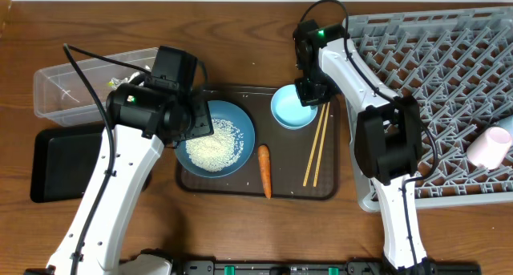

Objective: Sort waste into correct bins and load items into the dishwasher rack
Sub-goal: 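Grasp the rim of the light-blue saucer with the right gripper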

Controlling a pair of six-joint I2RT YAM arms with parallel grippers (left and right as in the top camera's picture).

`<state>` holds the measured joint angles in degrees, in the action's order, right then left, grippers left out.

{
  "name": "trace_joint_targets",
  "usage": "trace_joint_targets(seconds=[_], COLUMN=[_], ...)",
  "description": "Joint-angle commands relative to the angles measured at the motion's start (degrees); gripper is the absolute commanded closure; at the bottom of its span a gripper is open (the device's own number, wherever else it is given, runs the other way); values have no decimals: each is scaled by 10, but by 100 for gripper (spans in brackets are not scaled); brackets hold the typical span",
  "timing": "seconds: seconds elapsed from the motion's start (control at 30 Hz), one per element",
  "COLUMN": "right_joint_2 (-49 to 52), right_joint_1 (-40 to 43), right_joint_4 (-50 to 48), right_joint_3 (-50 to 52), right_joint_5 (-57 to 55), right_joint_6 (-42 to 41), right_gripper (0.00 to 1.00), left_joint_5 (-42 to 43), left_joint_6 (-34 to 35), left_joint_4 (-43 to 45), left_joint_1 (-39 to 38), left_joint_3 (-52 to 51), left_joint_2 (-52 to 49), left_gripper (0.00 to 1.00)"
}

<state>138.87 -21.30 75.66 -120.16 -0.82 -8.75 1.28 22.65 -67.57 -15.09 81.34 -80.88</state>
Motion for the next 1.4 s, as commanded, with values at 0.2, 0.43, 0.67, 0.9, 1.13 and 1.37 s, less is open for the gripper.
trace_joint_targets(seconds=[0.2, 0.43, 0.67, 0.9, 1.13, 1.37], right_joint_2=[-153, -283, -294, -273, -244, -186], right_joint_1=[29, 74, 88, 62, 54, 31], right_joint_4=[-19, -23, -8, -23, -65, -66], right_joint_3=[-14, -13, -1, 29, 32, 63], right_joint_5=[-33, -116, 17, 82, 84, 84], right_joint_6=[-8, 17, 50, 50, 43, 43], right_gripper=[99, 99, 99, 30, 22, 57], left_joint_5=[-7, -7, -7, -7, -7, -7], left_joint_6=[-2, -2, -1, -2, -2, -2], left_joint_4=[-3, -3, -3, -5, -5, -5], left_joint_1=[3, 3, 3, 3, 3, 3], left_joint_3=[-1, -1, -1, -1, -1, -1], left_joint_2=[1, 1, 1, 1, 1, 1], left_gripper=[39, 39, 39, 39, 39, 39])
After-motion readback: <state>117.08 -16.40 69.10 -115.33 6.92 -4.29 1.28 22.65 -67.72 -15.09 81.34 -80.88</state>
